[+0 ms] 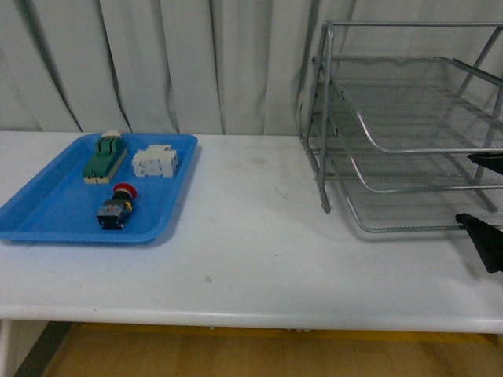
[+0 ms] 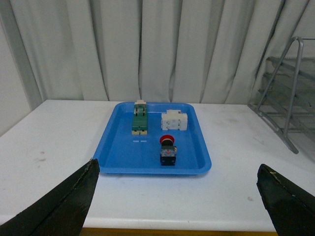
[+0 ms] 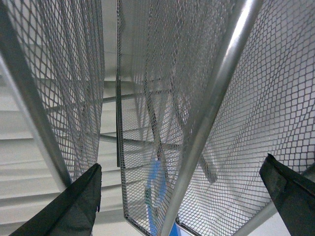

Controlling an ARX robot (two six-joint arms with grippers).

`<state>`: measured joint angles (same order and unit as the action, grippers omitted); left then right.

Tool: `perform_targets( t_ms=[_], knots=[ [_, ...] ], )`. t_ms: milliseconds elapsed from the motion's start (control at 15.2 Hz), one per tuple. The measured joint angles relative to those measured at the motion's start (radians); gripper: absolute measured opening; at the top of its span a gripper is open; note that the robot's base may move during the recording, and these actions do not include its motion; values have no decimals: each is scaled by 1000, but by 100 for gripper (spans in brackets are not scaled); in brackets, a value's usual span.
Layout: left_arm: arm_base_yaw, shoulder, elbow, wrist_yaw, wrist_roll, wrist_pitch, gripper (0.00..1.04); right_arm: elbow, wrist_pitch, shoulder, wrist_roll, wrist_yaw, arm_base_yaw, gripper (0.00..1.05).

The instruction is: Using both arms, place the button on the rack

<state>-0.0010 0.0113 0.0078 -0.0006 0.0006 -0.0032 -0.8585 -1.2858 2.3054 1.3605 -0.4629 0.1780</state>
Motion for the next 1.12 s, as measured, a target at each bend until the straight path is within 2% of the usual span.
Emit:
perform_targets(
  t_ms=[132, 396, 527, 593, 659, 791, 1121],
  knots=[
    [0, 0, 0, 0, 0, 0, 98, -31, 5, 16, -3, 5, 0, 94],
    [0, 0, 0, 0, 0, 0, 98, -96, 1, 36, -28, 9, 6, 49],
    [0, 0, 0, 0, 0, 0, 98, -99, 1, 39, -30, 10, 7, 43],
    [0, 0, 0, 0, 0, 0, 98, -104, 6, 59, -37, 10, 15, 18],
    [0, 0, 0, 0, 0, 0, 98, -104, 5, 67, -20, 8, 23, 6],
    [0, 0, 0, 0, 0, 0, 98, -101, 5, 67, 33, -2, 32, 4],
    [0, 0, 0, 0, 0, 0, 98, -34, -10, 43, 34, -40, 55, 4]
  ],
)
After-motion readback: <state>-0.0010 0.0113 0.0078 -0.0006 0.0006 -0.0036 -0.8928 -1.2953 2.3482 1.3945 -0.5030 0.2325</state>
